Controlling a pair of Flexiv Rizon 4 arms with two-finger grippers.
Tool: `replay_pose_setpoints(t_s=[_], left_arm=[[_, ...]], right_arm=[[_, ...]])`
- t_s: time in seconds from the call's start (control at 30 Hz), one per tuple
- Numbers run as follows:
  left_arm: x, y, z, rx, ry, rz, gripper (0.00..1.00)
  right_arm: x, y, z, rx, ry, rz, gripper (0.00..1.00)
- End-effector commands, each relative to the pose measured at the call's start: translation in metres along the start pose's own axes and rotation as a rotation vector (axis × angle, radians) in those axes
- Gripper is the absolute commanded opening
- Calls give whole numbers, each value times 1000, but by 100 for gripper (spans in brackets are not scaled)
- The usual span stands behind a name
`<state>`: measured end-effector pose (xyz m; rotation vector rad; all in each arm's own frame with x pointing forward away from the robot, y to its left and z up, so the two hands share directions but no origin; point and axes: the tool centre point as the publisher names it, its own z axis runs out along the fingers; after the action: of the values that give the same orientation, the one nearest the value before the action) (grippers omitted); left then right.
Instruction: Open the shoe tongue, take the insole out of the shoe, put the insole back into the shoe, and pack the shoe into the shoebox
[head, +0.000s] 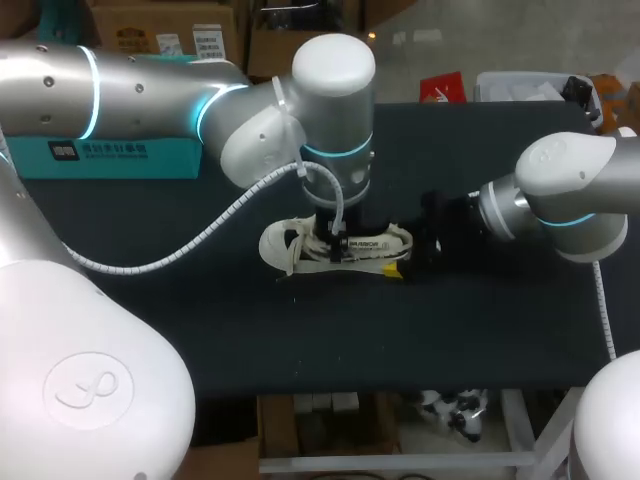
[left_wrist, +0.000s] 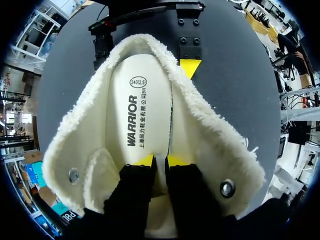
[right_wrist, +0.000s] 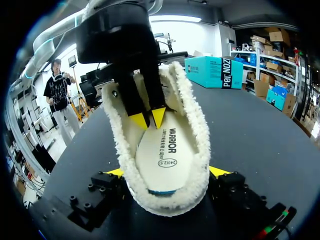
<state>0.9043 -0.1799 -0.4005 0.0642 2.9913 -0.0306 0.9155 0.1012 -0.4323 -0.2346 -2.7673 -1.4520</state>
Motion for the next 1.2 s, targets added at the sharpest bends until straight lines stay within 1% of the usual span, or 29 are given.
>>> replay_pose_setpoints(t_s=[0.03,0.23,0.33,0.4,0.6,0.83,0.87,1.1,1.2], left_arm=[[3,-1,49,-13,-53,-5,16],[-9,-2,60,-18,-108,-4,20],[-15,-2,63,-15,-128,-4,19],[-21,-1,65,-17,-156,-7,20],[-36,1,74,-12,-192,-9,19],[-55,4,81,-4,-228,-4,20],[-58,3,82,-1,-242,-5,20],[-73,2,90,6,-276,6,20],[-79,1,94,5,-278,9,20]], right_arm=[[0,-4,3,0,0,0,0],[0,-4,3,0,0,0,0],[0,-4,3,0,0,0,0],[0,-4,3,0,0,0,0],[0,-4,3,0,0,0,0],[0,-4,3,0,0,0,0],[0,-4,3,0,0,0,0],[0,-4,3,0,0,0,0],[0,-4,3,0,0,0,0]])
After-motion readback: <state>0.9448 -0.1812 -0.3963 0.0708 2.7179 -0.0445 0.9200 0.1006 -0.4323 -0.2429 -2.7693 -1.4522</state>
